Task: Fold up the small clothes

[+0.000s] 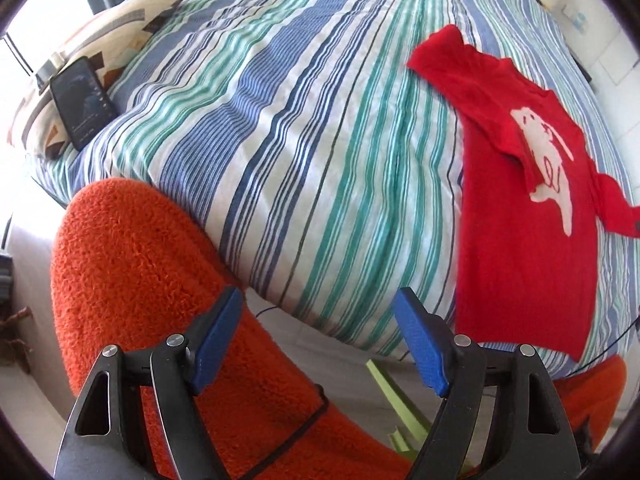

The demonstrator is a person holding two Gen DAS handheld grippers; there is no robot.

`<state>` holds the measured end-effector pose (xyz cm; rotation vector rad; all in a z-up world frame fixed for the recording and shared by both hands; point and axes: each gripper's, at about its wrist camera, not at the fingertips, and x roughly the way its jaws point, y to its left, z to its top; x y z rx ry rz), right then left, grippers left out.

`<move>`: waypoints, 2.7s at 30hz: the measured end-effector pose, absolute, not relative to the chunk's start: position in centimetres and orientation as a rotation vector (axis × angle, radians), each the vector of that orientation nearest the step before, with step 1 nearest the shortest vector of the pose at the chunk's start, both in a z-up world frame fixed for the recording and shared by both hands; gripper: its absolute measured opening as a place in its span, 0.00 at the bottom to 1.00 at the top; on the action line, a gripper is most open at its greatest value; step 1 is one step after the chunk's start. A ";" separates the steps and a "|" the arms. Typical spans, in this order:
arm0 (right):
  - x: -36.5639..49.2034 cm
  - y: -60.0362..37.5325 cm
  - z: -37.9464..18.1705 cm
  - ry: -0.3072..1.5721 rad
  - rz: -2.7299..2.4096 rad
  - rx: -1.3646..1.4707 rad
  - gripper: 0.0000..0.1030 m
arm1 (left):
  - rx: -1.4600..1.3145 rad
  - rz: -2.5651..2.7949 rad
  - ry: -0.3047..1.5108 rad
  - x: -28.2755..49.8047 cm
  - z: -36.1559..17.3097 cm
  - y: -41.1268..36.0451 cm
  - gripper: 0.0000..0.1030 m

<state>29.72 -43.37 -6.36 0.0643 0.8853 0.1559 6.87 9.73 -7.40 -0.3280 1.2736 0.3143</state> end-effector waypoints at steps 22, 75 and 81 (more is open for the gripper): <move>23.5 -69.1 -16.4 1.021 -0.391 0.597 0.04 | -0.216 0.186 1.321 8.2 -8.1 3.9 0.78; 22.8 -64.5 -11.9 1.046 -0.634 0.156 0.30 | -0.036 0.252 1.265 11.3 -8.1 5.2 0.78; 20.8 -66.5 -10.8 1.017 -0.712 0.202 0.43 | 0.046 0.254 1.158 13.4 -5.8 5.1 0.81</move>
